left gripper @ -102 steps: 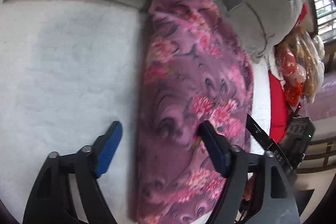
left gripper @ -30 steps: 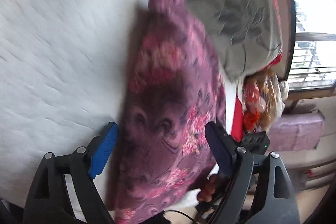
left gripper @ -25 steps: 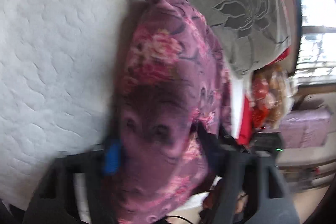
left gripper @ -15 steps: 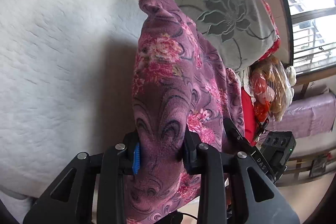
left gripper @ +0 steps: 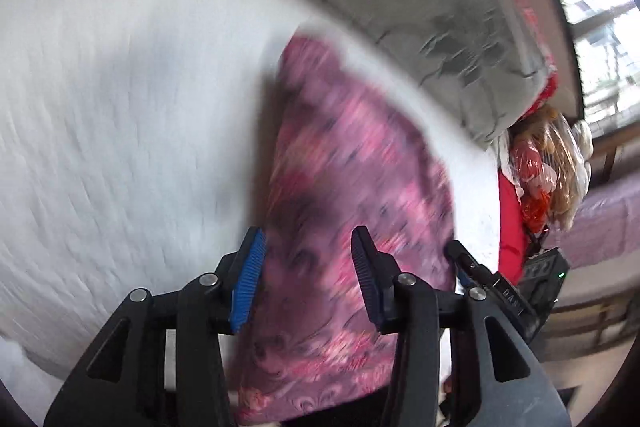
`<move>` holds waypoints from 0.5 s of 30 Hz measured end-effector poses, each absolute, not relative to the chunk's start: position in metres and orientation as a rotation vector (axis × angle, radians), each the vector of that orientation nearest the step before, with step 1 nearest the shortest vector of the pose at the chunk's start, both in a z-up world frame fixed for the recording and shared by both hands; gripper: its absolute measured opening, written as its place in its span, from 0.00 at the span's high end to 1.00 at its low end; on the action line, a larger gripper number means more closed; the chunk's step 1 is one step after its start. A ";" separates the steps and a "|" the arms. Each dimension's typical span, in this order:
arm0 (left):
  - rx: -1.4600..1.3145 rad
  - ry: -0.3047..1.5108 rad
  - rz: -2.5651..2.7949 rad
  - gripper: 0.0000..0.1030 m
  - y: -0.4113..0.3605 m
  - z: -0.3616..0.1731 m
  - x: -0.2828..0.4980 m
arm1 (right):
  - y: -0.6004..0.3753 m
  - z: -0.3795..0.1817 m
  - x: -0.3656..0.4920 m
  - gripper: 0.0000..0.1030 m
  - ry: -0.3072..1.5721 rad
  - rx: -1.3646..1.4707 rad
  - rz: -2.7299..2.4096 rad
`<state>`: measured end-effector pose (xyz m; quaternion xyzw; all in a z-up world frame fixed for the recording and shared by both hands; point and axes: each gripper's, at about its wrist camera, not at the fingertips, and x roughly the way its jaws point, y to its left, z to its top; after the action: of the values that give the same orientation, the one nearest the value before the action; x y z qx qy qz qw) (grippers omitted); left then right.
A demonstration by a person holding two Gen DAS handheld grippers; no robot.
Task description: Fold small clothes
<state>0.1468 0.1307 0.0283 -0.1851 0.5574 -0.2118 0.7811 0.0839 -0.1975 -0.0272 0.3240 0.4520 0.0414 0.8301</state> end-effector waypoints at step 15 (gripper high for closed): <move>-0.063 1.208 -0.326 0.40 0.049 -0.007 0.226 | -0.176 -0.036 0.165 1.00 0.900 0.333 0.116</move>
<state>0.2262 0.0489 -0.0070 -0.0296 0.5651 -0.1526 0.8102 0.1647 -0.1763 -0.0361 0.1603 0.4325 0.0558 0.8855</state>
